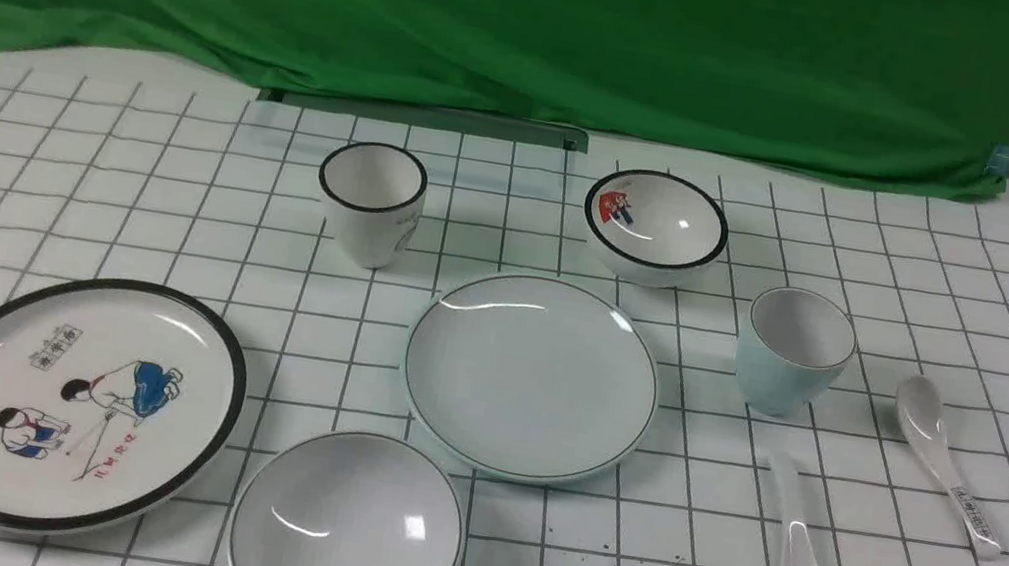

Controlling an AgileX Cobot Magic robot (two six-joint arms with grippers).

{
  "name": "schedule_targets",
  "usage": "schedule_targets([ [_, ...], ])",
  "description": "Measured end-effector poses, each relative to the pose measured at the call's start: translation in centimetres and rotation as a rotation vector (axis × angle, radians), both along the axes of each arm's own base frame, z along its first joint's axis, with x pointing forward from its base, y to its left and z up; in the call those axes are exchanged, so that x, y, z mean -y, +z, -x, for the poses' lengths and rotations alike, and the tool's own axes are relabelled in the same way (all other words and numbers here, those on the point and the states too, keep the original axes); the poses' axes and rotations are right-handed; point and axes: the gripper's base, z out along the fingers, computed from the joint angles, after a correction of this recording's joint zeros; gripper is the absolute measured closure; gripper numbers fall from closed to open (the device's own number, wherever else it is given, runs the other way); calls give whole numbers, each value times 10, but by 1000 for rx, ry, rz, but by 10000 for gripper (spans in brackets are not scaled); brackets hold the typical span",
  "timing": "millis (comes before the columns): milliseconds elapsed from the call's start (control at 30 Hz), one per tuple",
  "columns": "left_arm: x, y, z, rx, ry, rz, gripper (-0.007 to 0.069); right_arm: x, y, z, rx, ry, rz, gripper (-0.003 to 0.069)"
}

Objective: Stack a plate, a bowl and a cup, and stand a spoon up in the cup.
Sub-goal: Use the left arm to grab a blue rice bowl

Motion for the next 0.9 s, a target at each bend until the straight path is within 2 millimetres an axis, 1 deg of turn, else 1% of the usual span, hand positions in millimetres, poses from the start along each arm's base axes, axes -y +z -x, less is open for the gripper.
schedule_targets([
  [233, 0, 0, 0, 0, 1, -15, 653, 0, 0, 0, 0, 0, 0, 417],
  [433, -1, 0, 0, 0, 5, -62, 653, 0, 0, 0, 0, 0, 0, 417],
  [900, -1, 0, 0, 0, 5, -66, 653, 0, 0, 0, -1, 0, 0, 417],
])
